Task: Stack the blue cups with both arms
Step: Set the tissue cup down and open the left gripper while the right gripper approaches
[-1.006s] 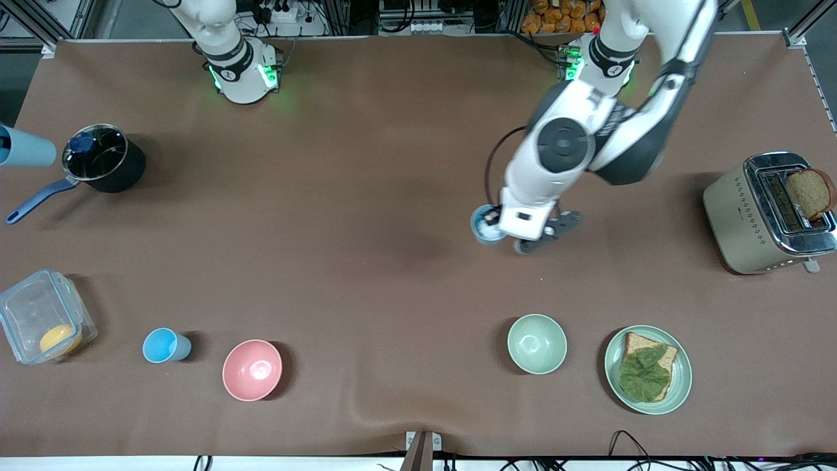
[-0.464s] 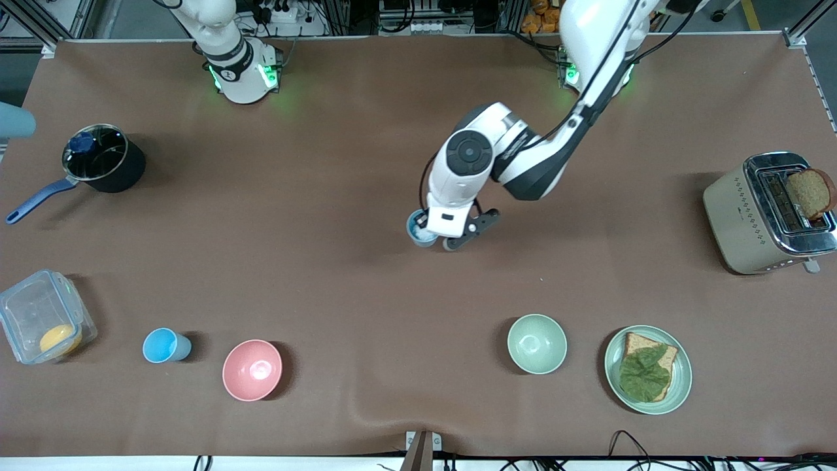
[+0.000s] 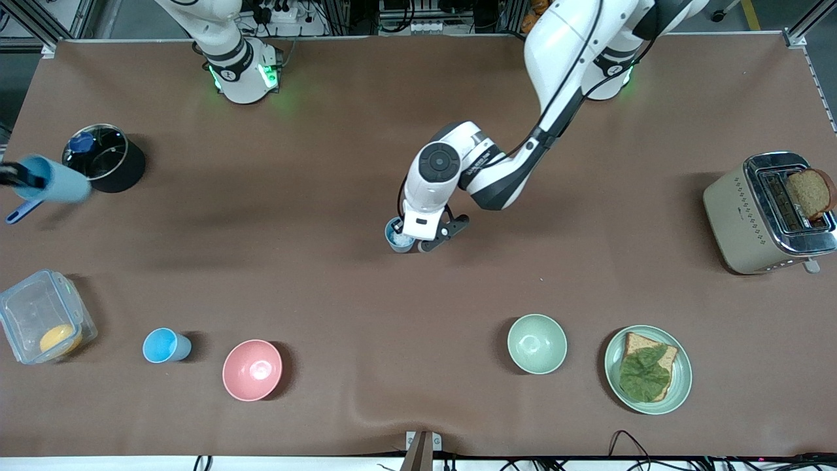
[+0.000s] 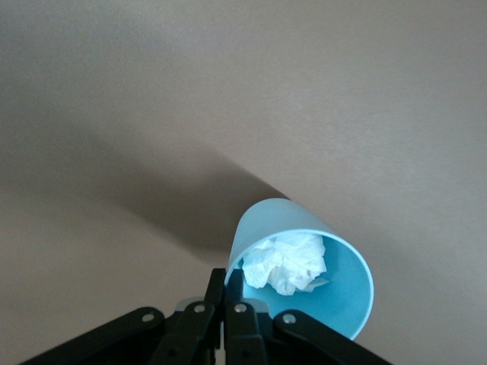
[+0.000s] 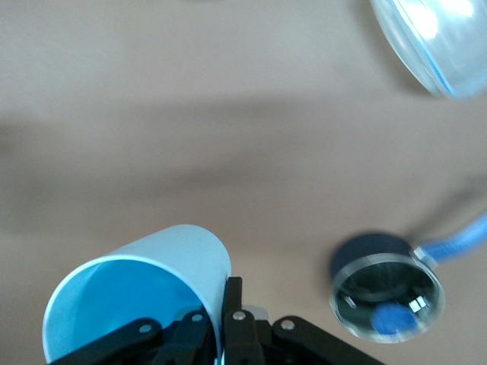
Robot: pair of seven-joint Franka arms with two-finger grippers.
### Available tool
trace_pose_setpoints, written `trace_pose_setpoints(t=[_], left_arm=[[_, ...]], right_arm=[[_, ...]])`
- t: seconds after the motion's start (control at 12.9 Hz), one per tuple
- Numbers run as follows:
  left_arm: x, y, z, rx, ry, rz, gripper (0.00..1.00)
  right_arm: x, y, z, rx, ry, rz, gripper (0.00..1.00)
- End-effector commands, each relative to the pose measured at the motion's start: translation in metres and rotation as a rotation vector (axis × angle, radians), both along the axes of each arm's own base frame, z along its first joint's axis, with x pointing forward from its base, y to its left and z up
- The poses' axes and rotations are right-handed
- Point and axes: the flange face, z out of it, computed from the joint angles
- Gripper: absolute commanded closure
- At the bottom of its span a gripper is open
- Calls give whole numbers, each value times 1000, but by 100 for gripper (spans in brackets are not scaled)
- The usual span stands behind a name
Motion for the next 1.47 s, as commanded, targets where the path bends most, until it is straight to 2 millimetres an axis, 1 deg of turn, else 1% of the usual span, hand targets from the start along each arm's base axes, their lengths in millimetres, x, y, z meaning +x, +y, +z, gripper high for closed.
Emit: trace_pose_setpoints(t=[0.0,0.08,0.15,0.23,0.31,0.39,0.46,0.54,0.7,0.77,0.85,0.93,1.08,1.16,1.24,1.39], left_arm=[[1,-6,-4,37,-49,-8,92],[3,-4,0,35,-49,21,29],[3,-5,5,38,-53,59,0],[4,-6,14,34,-70,70,0],[7,-7,37,15,-95,82,0],[11,-4,63,2,-121,93,0],[14,2,96,-9,-149,100,0],[14,8,128,-7,-163,106,0],[21,31,182,2,-193,129,0],[31,54,207,19,-201,152,0],[40,77,231,33,-216,161,0],[48,100,250,54,-222,138,0],[68,160,290,89,-236,47,0],[75,195,306,124,-232,-36,0],[84,235,319,150,-214,-123,0],[104,318,336,130,-173,-222,0]], right_arm=[[24,41,-8,63,-36,-114,100],[34,65,-16,53,-34,-156,100],[43,98,-26,37,-18,-185,100],[48,122,-33,18,-6,-241,100],[49,148,-38,2,15,-292,100],[48,176,-40,-19,34,-342,100],[48,197,-39,-38,38,-406,100],[47,212,-39,-54,45,-460,100],[43,236,-32,-66,53,-538,100],[40,256,-30,-69,62,-564,100],[36,283,-28,-71,59,-604,100],[32,315,-27,-81,51,-661,100],[21,381,-35,-107,32,-769,100],[16,413,-47,-126,13,-796,100],[10,442,-61,-158,-14,-819,100],[2,488,-92,-173,-45,-862,100]])
